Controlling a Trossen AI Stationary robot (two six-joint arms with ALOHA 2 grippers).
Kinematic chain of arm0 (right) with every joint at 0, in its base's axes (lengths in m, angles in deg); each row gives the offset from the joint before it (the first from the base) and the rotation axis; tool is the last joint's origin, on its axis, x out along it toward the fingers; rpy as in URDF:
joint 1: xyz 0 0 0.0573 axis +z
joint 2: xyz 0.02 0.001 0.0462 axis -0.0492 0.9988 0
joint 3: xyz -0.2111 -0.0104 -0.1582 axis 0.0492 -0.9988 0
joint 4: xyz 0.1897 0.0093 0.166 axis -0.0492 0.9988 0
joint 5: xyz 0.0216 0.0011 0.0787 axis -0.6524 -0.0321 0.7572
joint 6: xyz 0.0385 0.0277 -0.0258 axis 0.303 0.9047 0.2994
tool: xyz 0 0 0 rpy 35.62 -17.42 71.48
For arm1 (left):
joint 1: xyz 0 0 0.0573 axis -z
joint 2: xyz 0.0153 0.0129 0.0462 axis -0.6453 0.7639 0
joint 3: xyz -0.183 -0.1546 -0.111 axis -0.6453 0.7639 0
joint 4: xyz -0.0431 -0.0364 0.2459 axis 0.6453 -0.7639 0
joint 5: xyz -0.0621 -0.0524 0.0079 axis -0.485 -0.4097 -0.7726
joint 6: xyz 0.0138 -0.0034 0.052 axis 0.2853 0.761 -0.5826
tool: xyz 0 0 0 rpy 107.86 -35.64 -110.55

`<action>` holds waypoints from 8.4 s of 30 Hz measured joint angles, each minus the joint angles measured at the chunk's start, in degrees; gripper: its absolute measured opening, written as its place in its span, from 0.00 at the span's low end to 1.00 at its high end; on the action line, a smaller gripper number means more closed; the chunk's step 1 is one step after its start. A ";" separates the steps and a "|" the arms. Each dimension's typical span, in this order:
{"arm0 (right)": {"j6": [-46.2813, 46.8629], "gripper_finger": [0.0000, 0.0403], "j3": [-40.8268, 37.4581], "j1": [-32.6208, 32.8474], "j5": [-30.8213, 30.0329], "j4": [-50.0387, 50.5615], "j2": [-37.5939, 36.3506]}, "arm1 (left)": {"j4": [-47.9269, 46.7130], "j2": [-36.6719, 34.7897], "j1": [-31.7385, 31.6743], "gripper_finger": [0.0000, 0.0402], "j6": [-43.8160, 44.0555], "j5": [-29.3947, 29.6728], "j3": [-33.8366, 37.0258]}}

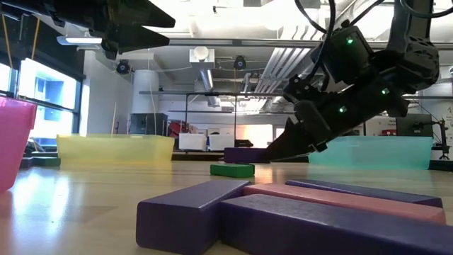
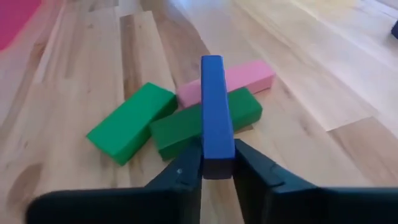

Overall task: Sort blocks
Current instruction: Put the purple wooden block into the yellow bin, then put the pink wooden block into the pink bin

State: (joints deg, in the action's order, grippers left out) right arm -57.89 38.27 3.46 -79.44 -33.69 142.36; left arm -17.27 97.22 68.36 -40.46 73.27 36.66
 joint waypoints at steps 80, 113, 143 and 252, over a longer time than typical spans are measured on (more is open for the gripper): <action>-3.46 0.49 4.77 6.91 -1.79 -6.83 -5.45 | 9.34 12.17 -7.56 0.08 -3.14 -11.63 -2.75; -7.72 0.50 4.74 11.02 -8.48 -0.74 -11.91 | -59.03 2.99 -73.33 0.10 -5.15 -21.55 -12.73; -6.11 0.50 4.74 11.02 -8.17 1.87 -11.91 | -58.94 10.62 -72.94 0.55 -9.18 -16.33 -15.04; -7.72 0.49 4.74 32.42 -9.58 17.11 -23.43 | -46.28 51.37 -4.59 0.42 -28.69 -50.86 -54.12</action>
State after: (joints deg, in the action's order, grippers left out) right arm -65.61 43.01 35.88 -89.03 -16.57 118.93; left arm -63.55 148.59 63.77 -69.15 22.41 -17.46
